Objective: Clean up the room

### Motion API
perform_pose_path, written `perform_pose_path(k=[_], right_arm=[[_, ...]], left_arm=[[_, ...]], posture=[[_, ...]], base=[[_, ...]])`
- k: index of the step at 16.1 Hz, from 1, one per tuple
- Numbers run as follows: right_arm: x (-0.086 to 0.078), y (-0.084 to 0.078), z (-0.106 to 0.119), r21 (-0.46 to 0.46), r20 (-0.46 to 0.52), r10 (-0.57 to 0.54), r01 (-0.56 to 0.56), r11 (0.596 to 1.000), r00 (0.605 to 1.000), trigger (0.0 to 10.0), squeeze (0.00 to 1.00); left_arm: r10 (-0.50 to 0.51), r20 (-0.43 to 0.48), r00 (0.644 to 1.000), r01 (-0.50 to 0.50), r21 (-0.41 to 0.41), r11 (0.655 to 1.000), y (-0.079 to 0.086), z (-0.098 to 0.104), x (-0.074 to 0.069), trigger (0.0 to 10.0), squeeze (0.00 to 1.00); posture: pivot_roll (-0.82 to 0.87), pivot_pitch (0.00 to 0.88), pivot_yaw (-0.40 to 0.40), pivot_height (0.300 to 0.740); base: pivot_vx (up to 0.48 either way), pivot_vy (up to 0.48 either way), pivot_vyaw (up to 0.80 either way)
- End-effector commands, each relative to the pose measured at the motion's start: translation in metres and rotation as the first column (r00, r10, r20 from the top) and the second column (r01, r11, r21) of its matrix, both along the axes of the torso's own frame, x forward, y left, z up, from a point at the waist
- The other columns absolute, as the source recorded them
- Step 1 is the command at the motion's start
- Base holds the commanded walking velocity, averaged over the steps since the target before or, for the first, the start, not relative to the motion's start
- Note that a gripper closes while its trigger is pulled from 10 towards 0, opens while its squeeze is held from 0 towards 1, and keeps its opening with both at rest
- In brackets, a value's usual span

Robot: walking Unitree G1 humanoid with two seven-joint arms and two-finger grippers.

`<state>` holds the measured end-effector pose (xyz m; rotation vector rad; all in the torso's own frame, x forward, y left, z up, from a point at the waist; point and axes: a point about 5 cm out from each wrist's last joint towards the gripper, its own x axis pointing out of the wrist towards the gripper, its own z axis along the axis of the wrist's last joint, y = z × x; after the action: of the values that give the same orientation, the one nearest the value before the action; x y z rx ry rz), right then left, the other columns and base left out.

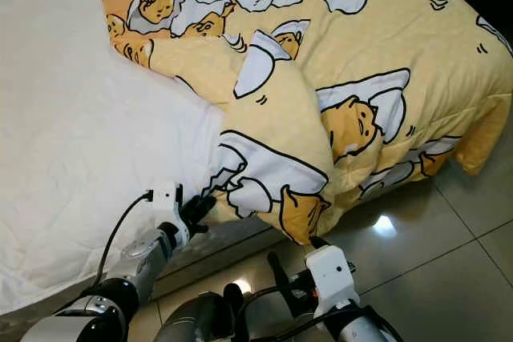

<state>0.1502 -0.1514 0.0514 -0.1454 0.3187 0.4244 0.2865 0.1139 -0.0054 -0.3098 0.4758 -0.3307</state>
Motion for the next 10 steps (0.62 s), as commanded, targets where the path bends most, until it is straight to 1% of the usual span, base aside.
perform_pose_path(k=[1, 3, 4, 6, 7, 8, 10], right_arm=[[-0.002, 0.002, 0.003, 0.016, 0.002, 0.001, -0.001, 1.0, 1.0, 10.0, 0.32], [0.0, 0.003, 0.004, 0.02, 0.008, 0.014, -0.015, 1.0, 1.0, 10.0, 0.31], [0.001, 0.003, 0.004, 0.02, 0.009, 0.018, -0.018, 1.0, 1.0, 10.0, 0.32], [0.002, 0.002, 0.005, 0.019, 0.012, 0.022, -0.022, 1.0, 1.0, 10.0, 0.32], [0.002, 0.003, 0.005, 0.02, 0.013, 0.026, -0.026, 0.999, 1.0, 10.0, 0.32], [0.003, 0.003, 0.006, 0.021, 0.013, 0.028, -0.028, 0.999, 1.0, 10.0, 0.32], [0.003, 0.003, 0.006, 0.023, 0.014, 0.031, -0.032, 0.999, 0.999, 10.0, 0.31]], left_arm=[[-0.013, -0.095, 0.995, 0.014, 0.006, 1.0, 0.003, -0.019, -0.02, 0.0, 0.0], [-0.018, -0.11, 0.994, 0.021, 0.026, 0.999, 0.01, -0.026, -0.028, 0.0, 0.0], [-0.047, -0.112, 0.993, 0.052, 0.042, 0.998, 0.013, -0.029, -0.033, 0.0, 0.0], [-0.154, -0.099, 0.983, 0.161, 0.068, 0.985, 0.011, -0.032, -0.04, 0.0, 0.0], [-0.23, -0.097, 0.968, 0.238, 0.076, 0.968, 0.01, -0.033, -0.045, 0.0, 0.0], [-0.267, -0.096, 0.959, 0.275, 0.08, 0.958, 0.009, -0.034, -0.047, 0.0, 0.0], [-0.366, -0.096, 0.926, 0.374, 0.076, 0.924, 0.008, -0.035, -0.053, 0.0, 0.0]], posture=[[-0.3, 0.233, 0.225, 0.74], [-0.3, 0.226, 0.222, 0.74], [-0.3, 0.225, 0.221, 0.74], [-0.3, 0.225, 0.216, 0.74], [-0.3, 0.226, 0.216, 0.74], [-0.3, 0.226, 0.216, 0.74], [-0.3, 0.227, 0.216, 0.74]], base=[[0.0, 0.0, 0.0], [0.0, 0.0, 0.0], [0.0, 0.0, 0.0], [0.0, 0.0, 0.0], [0.0, 0.0, 0.0], [0.0, 0.0, 0.0], [0.0, 0.0, 0.0]])
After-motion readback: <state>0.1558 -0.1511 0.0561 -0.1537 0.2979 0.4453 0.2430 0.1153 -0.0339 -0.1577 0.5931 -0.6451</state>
